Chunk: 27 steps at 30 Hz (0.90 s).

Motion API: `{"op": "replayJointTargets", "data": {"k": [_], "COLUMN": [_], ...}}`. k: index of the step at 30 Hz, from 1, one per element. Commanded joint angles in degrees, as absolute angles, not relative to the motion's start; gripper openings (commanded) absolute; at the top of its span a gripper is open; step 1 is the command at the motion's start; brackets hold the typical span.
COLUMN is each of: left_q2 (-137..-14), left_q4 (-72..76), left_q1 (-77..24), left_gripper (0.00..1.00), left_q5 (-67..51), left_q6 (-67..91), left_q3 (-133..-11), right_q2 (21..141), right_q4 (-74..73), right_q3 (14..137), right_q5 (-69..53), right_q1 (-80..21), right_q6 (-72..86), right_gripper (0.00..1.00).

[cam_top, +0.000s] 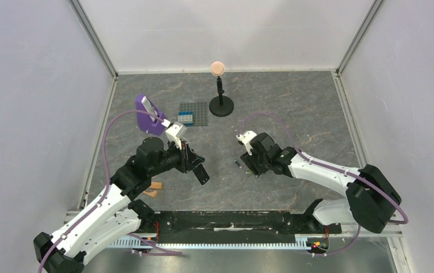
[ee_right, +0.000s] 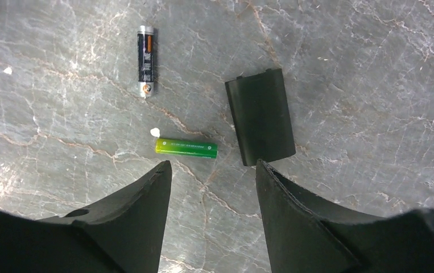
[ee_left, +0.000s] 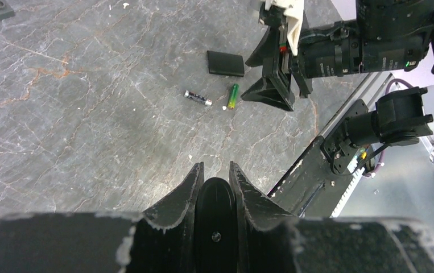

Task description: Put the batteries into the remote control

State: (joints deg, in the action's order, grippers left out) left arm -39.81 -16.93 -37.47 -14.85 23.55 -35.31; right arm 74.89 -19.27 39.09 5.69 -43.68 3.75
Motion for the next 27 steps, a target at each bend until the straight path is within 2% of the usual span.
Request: {"op": "replayJointTargets", "data": {"k": [1, 10, 15, 20, 27], "left_q2": [-39.70, -39.43, -38.90, -36.69, -36.48], "left_q4": [-17.31, -15.48, -11.44, -5.77, -4.13], "left_q1": [-37.44, -37.42, -37.44, -37.46, -37.44], "left_gripper": [0.02, 0.02, 0.02, 0.02, 0.02], "left_q5": [-13.51, -4.31, -0.32, 1.95, 3.70], "left_q6": [25.00, 28.70, 30.56, 30.60, 29.98], "left_q3": [-37.48, -35.71, -33.93, -30.47, -28.95], "right_q2": [77.56, 73.98, 73.19, 72.17, 80.65], "right_q4": [-21.44, -20.44, -29.72, -30.37, -37.72], "right_q3": [44.67, 41.88, 44.90, 43.11, 49.36], "right_q5": [8.32, 17.38, 25.15, 26.54, 23.14], "right_q1": [-43.78, -45.76, -46.42, -47.04, -47.11], "right_q6": [8.28, 46.84, 65.45, 77.02, 84.02], "right_gripper": [0.58, 0.51, 0.52, 0.50, 0.43]}}
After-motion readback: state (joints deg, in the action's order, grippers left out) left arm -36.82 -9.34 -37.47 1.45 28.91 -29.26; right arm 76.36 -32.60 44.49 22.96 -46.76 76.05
